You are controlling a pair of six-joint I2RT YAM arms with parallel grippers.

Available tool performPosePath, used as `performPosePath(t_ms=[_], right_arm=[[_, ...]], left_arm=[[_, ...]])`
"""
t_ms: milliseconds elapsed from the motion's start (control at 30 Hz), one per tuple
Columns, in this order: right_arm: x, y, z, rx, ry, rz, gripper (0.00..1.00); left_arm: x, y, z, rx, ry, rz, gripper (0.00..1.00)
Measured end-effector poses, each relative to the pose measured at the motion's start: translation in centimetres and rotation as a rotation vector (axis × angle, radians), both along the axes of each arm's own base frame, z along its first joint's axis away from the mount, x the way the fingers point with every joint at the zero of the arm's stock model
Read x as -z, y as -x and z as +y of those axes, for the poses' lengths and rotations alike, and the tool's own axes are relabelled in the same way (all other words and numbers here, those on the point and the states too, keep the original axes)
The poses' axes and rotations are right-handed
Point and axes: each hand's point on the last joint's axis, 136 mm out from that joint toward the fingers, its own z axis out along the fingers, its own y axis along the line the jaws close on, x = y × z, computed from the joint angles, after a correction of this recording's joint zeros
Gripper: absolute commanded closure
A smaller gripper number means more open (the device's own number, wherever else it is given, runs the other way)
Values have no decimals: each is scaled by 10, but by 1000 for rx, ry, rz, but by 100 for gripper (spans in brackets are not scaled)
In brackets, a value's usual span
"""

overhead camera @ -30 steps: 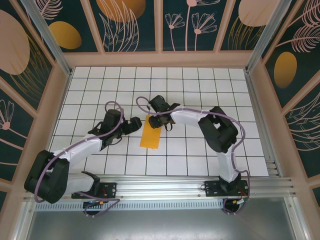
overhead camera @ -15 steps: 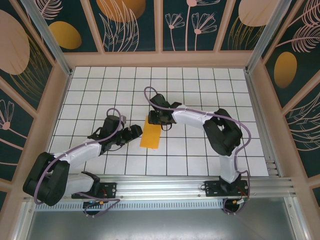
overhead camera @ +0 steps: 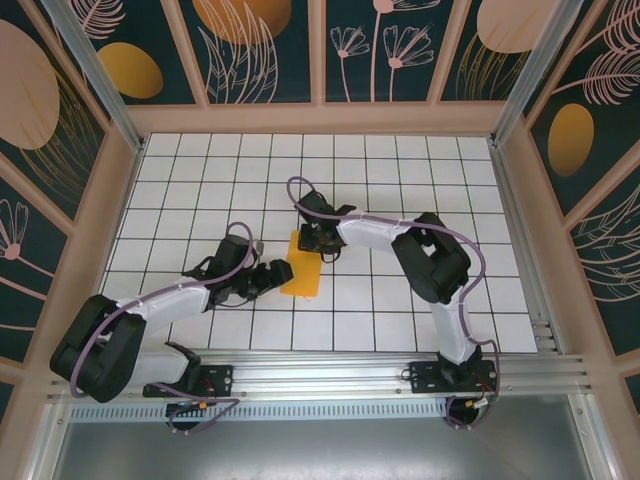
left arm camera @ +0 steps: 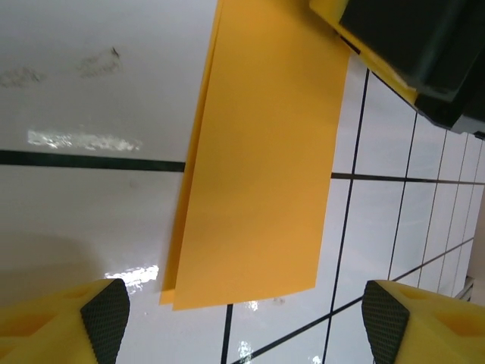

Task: Fold a paper plane with a square sheet of paper (pick it up from the middle)
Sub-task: Fold the triangle a second time at the center of the table.

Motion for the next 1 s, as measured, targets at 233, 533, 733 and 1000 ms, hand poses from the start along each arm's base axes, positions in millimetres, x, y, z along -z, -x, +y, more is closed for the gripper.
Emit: performPosePath(t_ms=[233,533,733,1000], right_arm=[[0,0,-1,14,-37,2,57],[0,-1,-1,22,-49,5,58],[0,-1,-1,22,-52,1,58],[0,0,-1,22,-57,-2,58]], left_arm=[[2,11,-11,30,44,42,17],[5,11,-14,26,52,60,17],[3,10,-20,41,83,60,18],[-3,6,-28,55,128,39,22]])
